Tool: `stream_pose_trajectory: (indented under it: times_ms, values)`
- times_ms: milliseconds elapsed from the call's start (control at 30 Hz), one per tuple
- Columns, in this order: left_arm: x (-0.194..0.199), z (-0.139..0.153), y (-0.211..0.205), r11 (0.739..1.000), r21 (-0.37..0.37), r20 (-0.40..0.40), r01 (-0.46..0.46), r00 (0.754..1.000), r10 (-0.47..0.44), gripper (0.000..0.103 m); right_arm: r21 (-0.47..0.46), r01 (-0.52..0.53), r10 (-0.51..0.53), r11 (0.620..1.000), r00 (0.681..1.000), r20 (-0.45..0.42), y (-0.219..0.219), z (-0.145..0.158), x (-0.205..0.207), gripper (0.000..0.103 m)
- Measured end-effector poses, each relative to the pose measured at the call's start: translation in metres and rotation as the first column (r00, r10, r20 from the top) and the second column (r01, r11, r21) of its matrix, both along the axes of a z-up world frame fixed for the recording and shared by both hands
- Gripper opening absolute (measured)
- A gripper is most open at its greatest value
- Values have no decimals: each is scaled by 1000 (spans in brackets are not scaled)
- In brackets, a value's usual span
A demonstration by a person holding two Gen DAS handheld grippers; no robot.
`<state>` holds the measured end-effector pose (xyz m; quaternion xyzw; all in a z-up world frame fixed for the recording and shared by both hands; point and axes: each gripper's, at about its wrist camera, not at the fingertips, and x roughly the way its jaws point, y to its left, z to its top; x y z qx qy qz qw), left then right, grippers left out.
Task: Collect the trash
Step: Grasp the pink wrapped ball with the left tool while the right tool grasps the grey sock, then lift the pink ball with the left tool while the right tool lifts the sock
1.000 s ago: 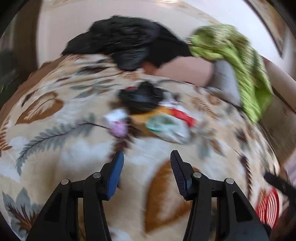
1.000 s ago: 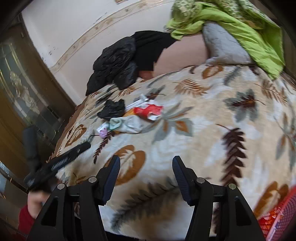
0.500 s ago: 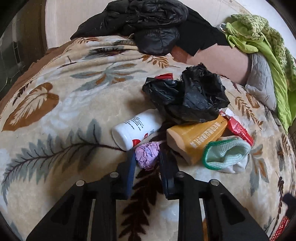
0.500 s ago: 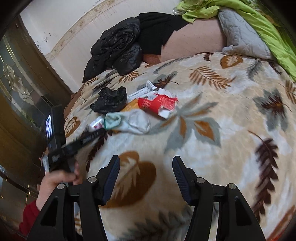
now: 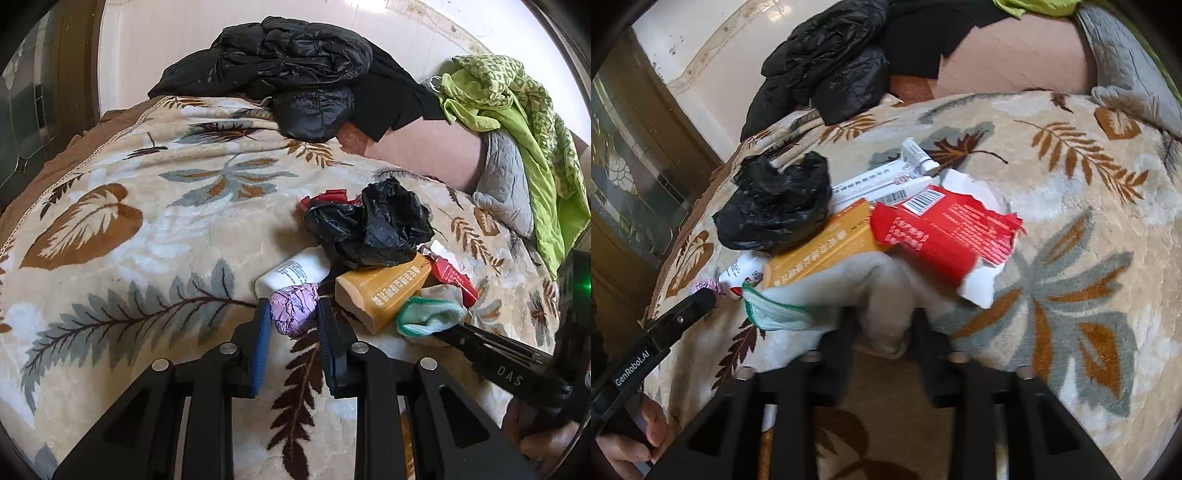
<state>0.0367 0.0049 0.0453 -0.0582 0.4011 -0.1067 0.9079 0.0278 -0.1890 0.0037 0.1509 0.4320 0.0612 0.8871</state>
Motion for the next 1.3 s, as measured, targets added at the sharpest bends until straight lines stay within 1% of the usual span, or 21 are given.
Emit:
stream_pose_trajectory:
  times_ms: [67,167,267,333,400,467,567,667,767,1033,1300]
  values:
    - [-2,1,-2,1000,4,5,7,1000,-7,23,-21,4,-3,1000,999,33,4,10,-11,18]
    - [-8,4,-7,1000,6,16,23,1000,-23,23,-22,19,-17,1000,998,56,4,20,-29,18]
    - [-18,6,-13,999,21,30,44,999,-44,24,-47,38,-35,998,997,62,2,30,-53,18]
    - [-24,7,-18,998,25,34,59,998,-60,23,-57,64,-59,996,995,85,-1,38,-72,18]
    - [-29,8,-23,997,32,42,72,996,-74,23,-57,98,-92,994,991,97,-4,41,-88,18]
    - [-31,8,-29,996,44,49,83,995,-85,24,-52,121,-116,991,990,86,-7,39,-95,18]
    - [-32,8,-38,993,71,58,96,993,-100,24,-48,131,-126,990,988,88,-14,37,-90,18]
    - [-35,8,-43,990,106,73,95,992,-103,24,-55,154,-147,987,984,102,-21,38,-85,18]
    - [-35,8,-44,987,133,87,90,991,-102,24,-70,155,-147,985,983,114,-21,40,-81,18]
    - [-38,7,-50,981,166,96,96,989,-113,24,-101,119,-105,988,985,137,-9,43,-79,18]
    - [-41,7,-52,977,189,107,97,987,-118,24,-116,120,-102,986,984,148,-8,44,-80,18]
